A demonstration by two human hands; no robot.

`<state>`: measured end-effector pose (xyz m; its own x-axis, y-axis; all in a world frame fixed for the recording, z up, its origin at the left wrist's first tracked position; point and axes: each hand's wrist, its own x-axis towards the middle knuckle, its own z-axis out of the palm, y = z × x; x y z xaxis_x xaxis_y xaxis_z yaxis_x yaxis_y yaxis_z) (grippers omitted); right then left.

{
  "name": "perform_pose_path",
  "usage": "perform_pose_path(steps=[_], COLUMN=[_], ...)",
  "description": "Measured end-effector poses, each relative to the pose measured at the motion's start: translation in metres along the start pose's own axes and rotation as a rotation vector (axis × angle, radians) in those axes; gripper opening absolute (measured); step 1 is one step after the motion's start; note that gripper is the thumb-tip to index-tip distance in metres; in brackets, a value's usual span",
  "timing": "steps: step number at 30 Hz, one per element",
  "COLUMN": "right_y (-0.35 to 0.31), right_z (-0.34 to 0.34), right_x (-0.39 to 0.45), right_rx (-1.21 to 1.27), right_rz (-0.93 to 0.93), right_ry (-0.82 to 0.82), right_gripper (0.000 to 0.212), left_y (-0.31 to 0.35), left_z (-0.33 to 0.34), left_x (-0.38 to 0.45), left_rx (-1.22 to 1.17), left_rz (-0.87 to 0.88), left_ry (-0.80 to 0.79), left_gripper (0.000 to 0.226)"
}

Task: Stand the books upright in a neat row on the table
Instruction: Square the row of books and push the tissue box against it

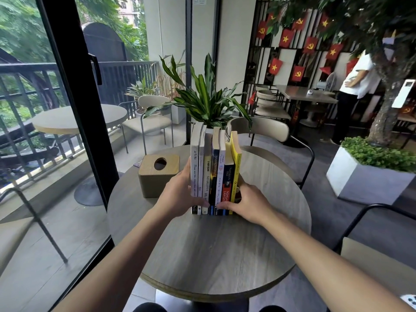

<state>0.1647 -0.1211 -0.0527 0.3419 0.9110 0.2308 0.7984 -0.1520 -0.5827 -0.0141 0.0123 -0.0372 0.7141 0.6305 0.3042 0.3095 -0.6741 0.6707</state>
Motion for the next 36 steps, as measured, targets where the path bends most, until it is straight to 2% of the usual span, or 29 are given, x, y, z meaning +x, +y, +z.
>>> perform_pose_path(steps=[10, 13, 15, 17, 20, 22, 25, 28, 32, 36], right_y=[0.000, 0.000, 0.002, 0.004, 0.006, 0.006, 0.006, 0.006, 0.007, 0.008], right_z=[0.002, 0.002, 0.000, -0.002, -0.004, -0.003, -0.003, -0.003, -0.003, -0.002], right_x=[0.001, 0.002, 0.003, 0.003, 0.003, 0.003, 0.003, 0.004, 0.003, 0.002], right_rx=[-0.009, -0.006, 0.007, 0.009, 0.004, 0.005, 0.023, 0.036, 0.051, 0.042], right_rz=[0.033, 0.042, 0.037, 0.036, 0.040, 0.032, 0.023, 0.019, 0.014, 0.016], right_ry=[0.016, -0.011, -0.039, -0.061, -0.082, -0.078, -0.078, -0.075, -0.065, -0.059], right_gripper=[0.087, 0.079, 0.078, 0.075, 0.077, 0.082, 0.086, 0.090, 0.091, 0.086], left_y=[-0.001, 0.002, 0.003, 0.001, -0.001, -0.005, -0.014, -0.020, -0.027, -0.028], left_z=[0.002, 0.000, -0.003, -0.006, -0.013, -0.021, -0.034, -0.039, -0.031, -0.026], left_x=[0.003, 0.004, 0.004, 0.002, 0.004, 0.009, 0.015, 0.020, 0.024, 0.021], left_rx=[0.035, 0.078, 0.266, 0.525, 0.628, 0.553, 0.445, 0.450, 0.474, 0.457], left_rz=[-0.016, -0.025, -0.003, 0.056, 0.085, 0.027, -0.077, -0.101, -0.093, -0.077], left_ry=[0.001, -0.017, 0.017, 0.127, 0.207, 0.150, -0.018, -0.120, -0.140, -0.108], left_gripper=[0.108, 0.107, 0.105, 0.105, 0.108, 0.120, 0.137, 0.136, 0.127, 0.127])
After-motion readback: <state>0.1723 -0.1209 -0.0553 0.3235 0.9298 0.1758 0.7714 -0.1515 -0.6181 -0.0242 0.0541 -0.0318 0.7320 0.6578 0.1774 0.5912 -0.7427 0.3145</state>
